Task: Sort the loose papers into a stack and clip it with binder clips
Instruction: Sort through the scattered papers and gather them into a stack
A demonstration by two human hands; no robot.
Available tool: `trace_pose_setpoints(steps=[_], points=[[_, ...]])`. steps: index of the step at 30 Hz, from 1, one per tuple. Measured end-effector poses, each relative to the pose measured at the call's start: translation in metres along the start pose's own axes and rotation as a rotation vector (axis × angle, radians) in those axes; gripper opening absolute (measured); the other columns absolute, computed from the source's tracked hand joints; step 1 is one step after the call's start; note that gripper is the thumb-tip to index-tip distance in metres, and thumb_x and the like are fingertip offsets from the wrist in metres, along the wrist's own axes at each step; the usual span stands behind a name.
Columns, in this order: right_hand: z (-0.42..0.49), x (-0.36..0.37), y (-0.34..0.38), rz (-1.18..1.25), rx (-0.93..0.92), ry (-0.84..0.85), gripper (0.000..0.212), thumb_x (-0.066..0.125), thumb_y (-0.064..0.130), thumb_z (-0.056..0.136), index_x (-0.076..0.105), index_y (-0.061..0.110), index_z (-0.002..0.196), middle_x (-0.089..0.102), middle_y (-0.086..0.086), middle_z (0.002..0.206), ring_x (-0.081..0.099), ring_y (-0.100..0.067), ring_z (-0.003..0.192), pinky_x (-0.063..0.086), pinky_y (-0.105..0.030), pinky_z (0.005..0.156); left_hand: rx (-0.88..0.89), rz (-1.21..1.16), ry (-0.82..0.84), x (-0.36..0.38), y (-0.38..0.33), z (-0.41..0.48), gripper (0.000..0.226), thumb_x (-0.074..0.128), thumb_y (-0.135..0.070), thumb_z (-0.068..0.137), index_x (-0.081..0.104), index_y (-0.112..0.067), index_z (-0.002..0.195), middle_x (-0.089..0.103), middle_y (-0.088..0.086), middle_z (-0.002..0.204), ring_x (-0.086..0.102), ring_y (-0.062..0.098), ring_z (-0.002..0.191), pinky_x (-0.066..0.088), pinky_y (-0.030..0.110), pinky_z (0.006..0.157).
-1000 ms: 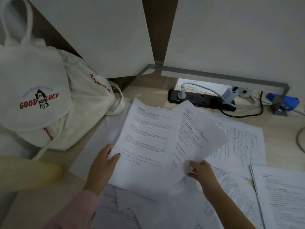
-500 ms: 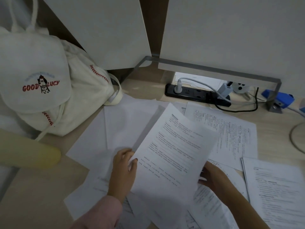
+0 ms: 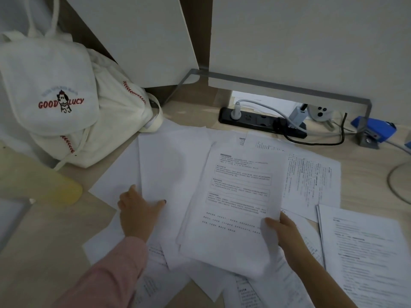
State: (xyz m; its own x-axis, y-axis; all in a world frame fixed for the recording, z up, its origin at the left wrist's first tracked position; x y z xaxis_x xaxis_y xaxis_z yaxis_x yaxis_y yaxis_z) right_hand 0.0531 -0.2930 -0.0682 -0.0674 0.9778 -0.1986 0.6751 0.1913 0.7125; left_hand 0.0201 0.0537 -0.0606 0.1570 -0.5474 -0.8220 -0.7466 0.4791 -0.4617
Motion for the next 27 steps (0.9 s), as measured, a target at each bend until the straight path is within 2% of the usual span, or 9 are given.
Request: trace_pose_setpoints(steps=[3,6,10,12,15,17,20,24,27], points=[[0.001,-0.006,-0.005,-0.026,-0.001,0.0,0.037,0.049,0.005,0.089,0.055,0.014,0.124,0.064,-0.011,0.118,0.061,-0.031,0.103,0.047,-0.053,0.096,-0.082,-0.074,0.109,0.008,0.0,0.01,0.081,0.078,-0.03,0.069,0.033,0.0,0.129,0.047,0.023,0.126,0.047,0.037,0.116,0.043,0.047,0.092],[-0.001,-0.007,-0.007,-0.047,-0.023,-0.026,0.053,0.045,-0.001,0.09,0.035,0.019,0.138,0.055,-0.01,0.126,0.055,-0.029,0.105,0.047,-0.044,0.093,-0.05,-0.039,0.17,0.01,-0.006,0.008,0.052,0.066,-0.027,0.081,0.039,-0.005,0.118,0.058,0.018,0.113,0.058,0.033,0.098,0.047,0.04,0.08],[-0.002,-0.009,-0.004,-0.096,-0.082,-0.018,0.077,0.041,-0.004,0.091,0.008,0.042,0.144,0.052,-0.004,0.122,0.056,-0.028,0.101,0.046,-0.041,0.088,0.201,-0.028,-0.011,-0.014,-0.037,-0.017,0.025,0.051,-0.021,0.09,0.049,-0.011,0.112,0.059,0.011,0.105,0.055,0.028,0.084,0.045,0.037,0.073],[-0.001,-0.01,-0.003,-0.137,-0.129,-0.005,0.074,0.041,-0.005,0.089,0.021,0.044,0.14,0.05,-0.003,0.131,0.052,-0.03,0.115,0.042,-0.048,0.101,0.388,-0.115,-0.124,-0.036,-0.06,-0.035,0.021,0.051,-0.019,0.091,0.054,-0.01,0.111,0.057,0.007,0.102,0.052,0.019,0.078,0.044,0.034,0.067],[-0.002,-0.01,-0.004,-0.119,-0.133,0.055,0.042,0.043,0.001,0.091,0.057,0.03,0.117,0.053,-0.006,0.133,0.048,-0.029,0.122,0.04,-0.04,0.103,0.82,-0.162,-0.32,-0.071,-0.092,-0.072,0.018,0.05,-0.019,0.09,0.056,-0.018,0.107,0.049,-0.005,0.095,0.047,0.005,0.072,0.046,0.017,0.057],[-0.003,-0.009,-0.008,0.017,-0.042,0.093,0.024,0.048,0.013,0.093,0.067,0.02,0.106,0.061,-0.011,0.122,0.057,-0.03,0.109,0.048,-0.038,0.09,1.06,-0.12,-0.404,-0.076,-0.1,-0.093,0.023,0.048,-0.016,0.089,0.057,-0.018,0.11,0.046,-0.003,0.096,0.047,0.006,0.077,0.044,0.015,0.066],[-0.003,-0.01,-0.011,0.213,0.063,0.136,0.03,0.049,0.027,0.092,0.068,0.009,0.107,0.064,-0.015,0.116,0.06,-0.033,0.106,0.051,-0.038,0.084,1.239,-0.069,-0.377,-0.066,-0.101,-0.113,0.025,0.042,-0.017,0.094,0.057,-0.017,0.115,0.051,0.001,0.111,0.053,0.015,0.099,0.042,0.017,0.086],[-0.003,-0.013,-0.013,0.35,0.108,0.219,0.054,0.039,0.047,0.089,0.064,0.006,0.114,0.063,-0.013,0.12,0.057,-0.028,0.108,0.048,-0.036,0.082,1.261,-0.031,-0.193,-0.03,-0.088,-0.119,0.028,0.046,-0.012,0.089,0.061,-0.018,0.112,0.063,0.003,0.116,0.055,0.016,0.108,0.04,0.028,0.103],[-0.002,-0.015,-0.019,0.413,0.149,0.215,0.066,0.036,0.056,0.085,0.059,0.005,0.121,0.062,-0.015,0.121,0.056,-0.029,0.112,0.047,-0.037,0.081,1.172,-0.001,0.0,0.004,-0.066,-0.113,0.031,0.047,-0.013,0.084,0.065,-0.02,0.108,0.067,0.001,0.112,0.052,0.01,0.111,0.028,0.025,0.112]])
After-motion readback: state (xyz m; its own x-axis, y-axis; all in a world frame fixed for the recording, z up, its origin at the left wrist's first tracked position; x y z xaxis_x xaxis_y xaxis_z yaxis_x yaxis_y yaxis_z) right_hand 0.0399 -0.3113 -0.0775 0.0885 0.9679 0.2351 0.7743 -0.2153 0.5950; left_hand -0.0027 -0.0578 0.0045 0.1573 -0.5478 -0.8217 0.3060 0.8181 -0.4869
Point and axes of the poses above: each hand's wrist, its own z-axis towards the middle knuckle, its own x-axis out of the palm, y = z × x, the point moved 6 cm from there along z, towards the middle knuckle
